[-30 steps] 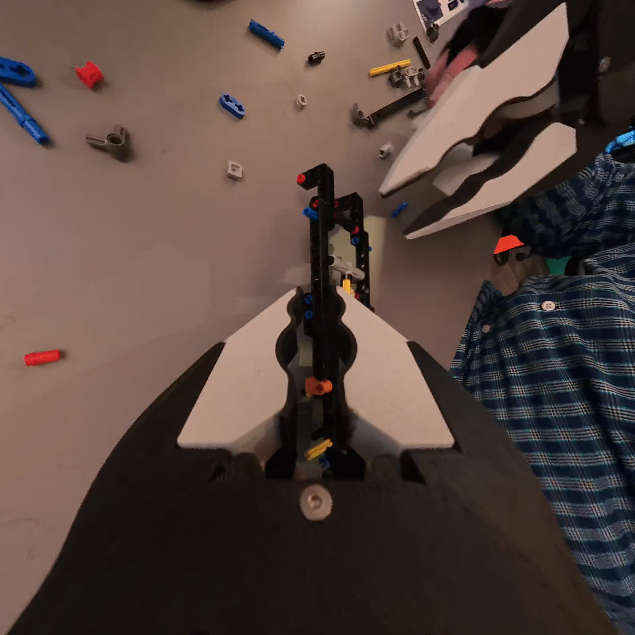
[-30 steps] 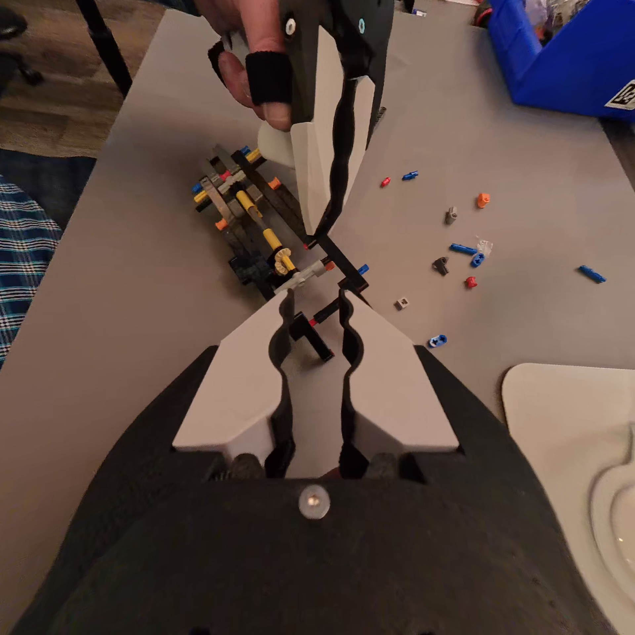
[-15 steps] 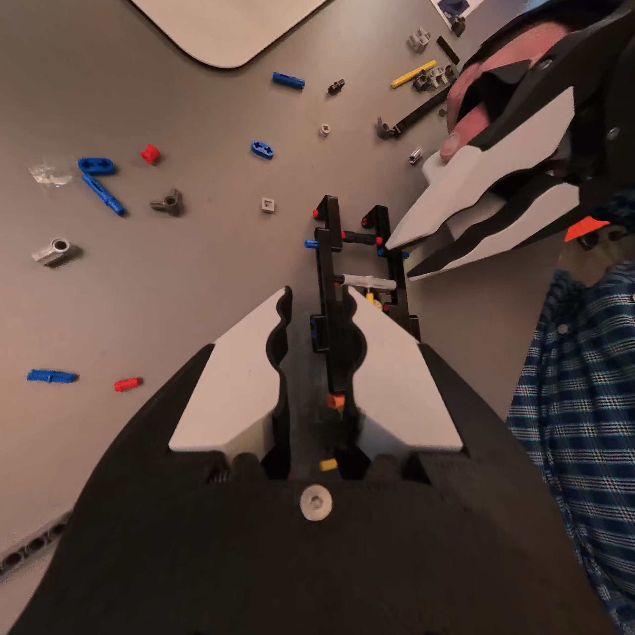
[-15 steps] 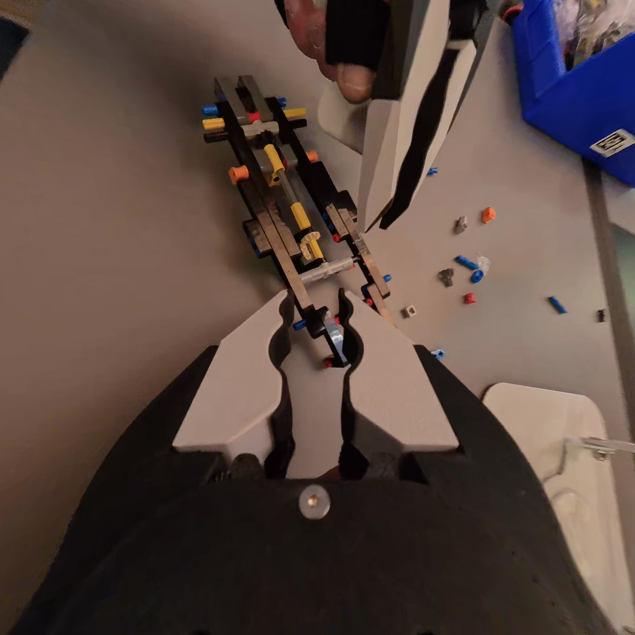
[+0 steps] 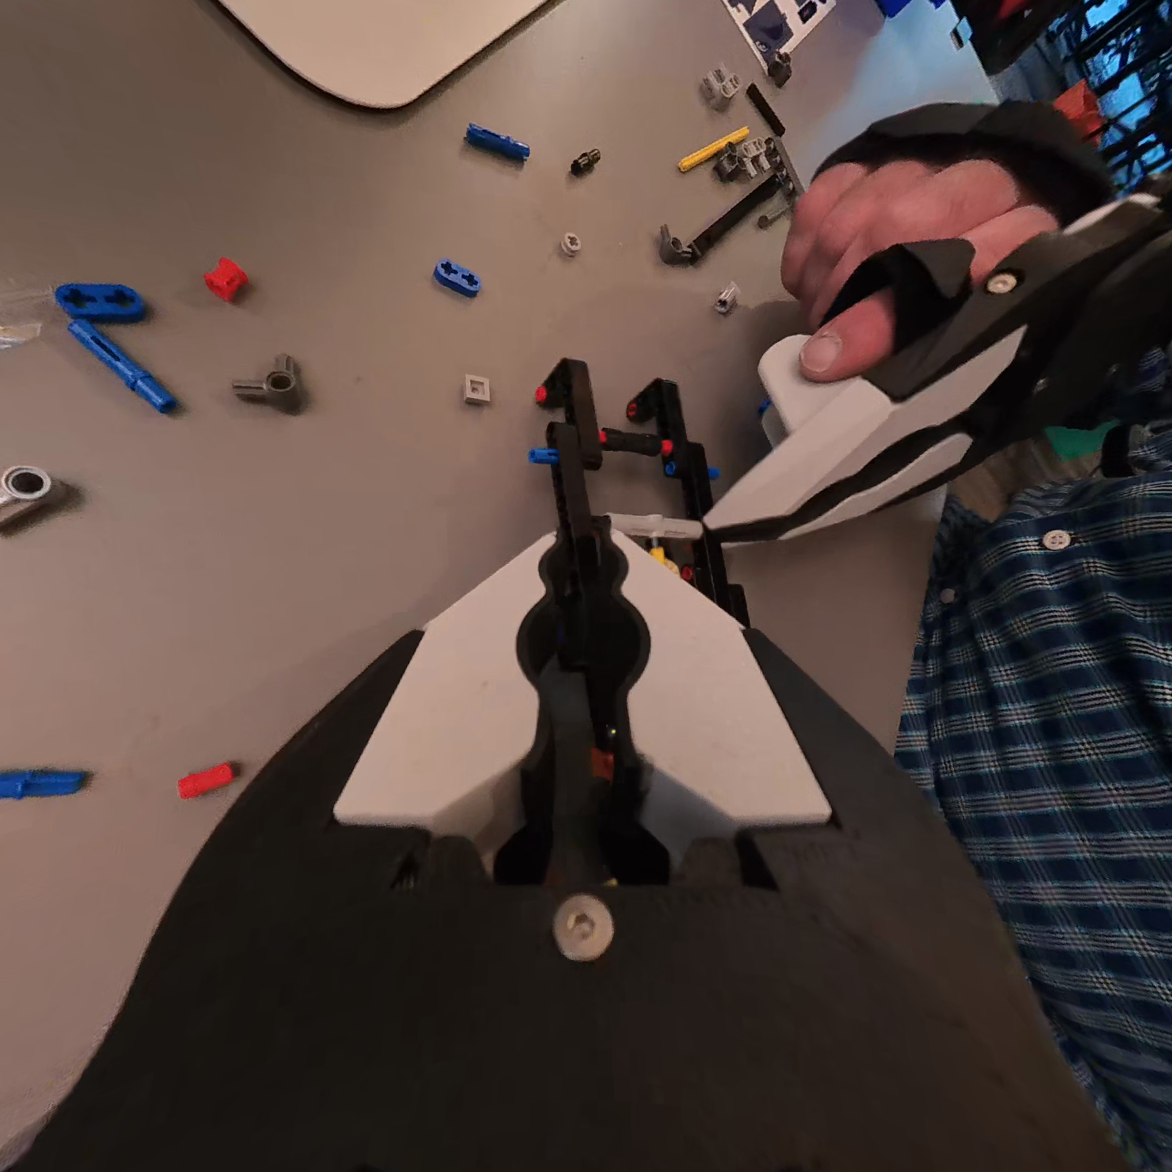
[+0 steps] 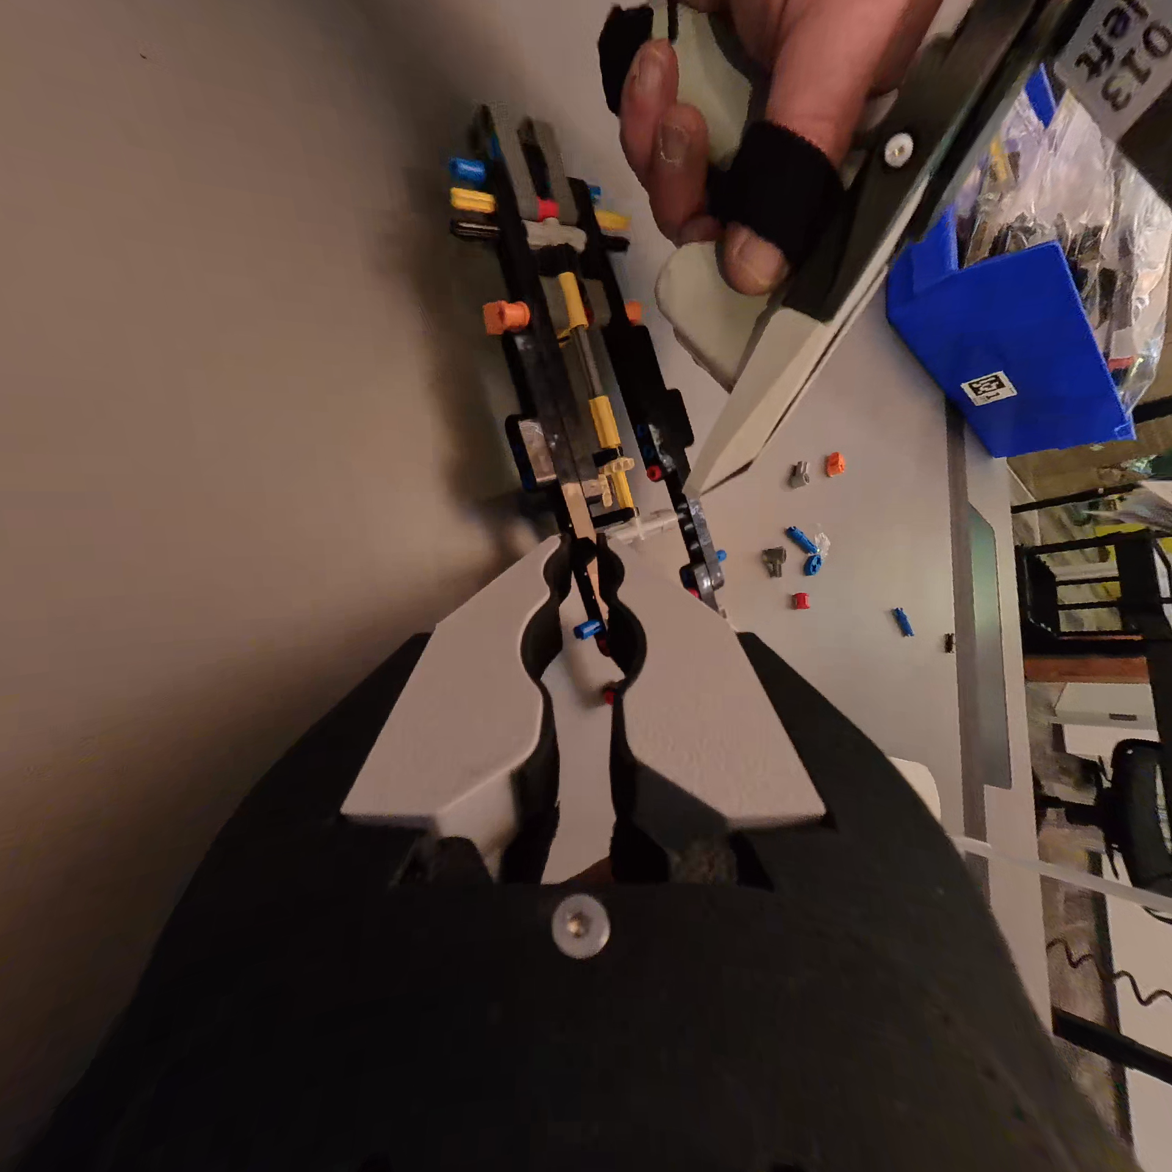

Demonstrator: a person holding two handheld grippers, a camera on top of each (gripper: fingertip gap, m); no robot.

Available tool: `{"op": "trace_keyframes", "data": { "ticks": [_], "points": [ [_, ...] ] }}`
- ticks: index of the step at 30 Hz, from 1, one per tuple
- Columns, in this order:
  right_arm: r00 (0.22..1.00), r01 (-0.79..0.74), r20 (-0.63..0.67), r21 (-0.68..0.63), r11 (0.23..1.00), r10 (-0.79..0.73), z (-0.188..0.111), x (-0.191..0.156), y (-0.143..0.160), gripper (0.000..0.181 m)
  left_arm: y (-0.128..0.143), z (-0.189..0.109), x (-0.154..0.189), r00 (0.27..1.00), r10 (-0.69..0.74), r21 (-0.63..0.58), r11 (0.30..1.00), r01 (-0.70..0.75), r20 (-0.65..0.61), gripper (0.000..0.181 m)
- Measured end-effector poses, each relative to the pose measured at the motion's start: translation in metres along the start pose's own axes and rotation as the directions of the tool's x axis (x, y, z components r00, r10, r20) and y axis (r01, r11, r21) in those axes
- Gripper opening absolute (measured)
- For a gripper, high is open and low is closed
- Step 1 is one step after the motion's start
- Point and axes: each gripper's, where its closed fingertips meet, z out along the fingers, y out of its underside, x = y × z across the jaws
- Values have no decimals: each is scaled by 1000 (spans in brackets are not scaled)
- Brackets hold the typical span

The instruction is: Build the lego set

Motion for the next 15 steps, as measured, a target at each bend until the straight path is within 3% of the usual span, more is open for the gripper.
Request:
{"op": "trace_keyframes", "data": {
  "ticks": [7, 11, 15],
  "points": [
    [998, -66, 18, 50, 997, 65, -16, 7, 5, 26, -8, -33, 3, 990, -40, 209, 978, 11, 136, 46],
    [991, -131, 29, 110, 985, 128, -28, 16, -14, 31, -4, -59, 12, 970, -56, 296, 955, -16, 235, 60],
    [972, -224, 92, 92, 970, 216, -18, 24, -46, 70, 5, -87, 14, 941, -86, 374, 926, -46, 329, 80]
  ]
}}
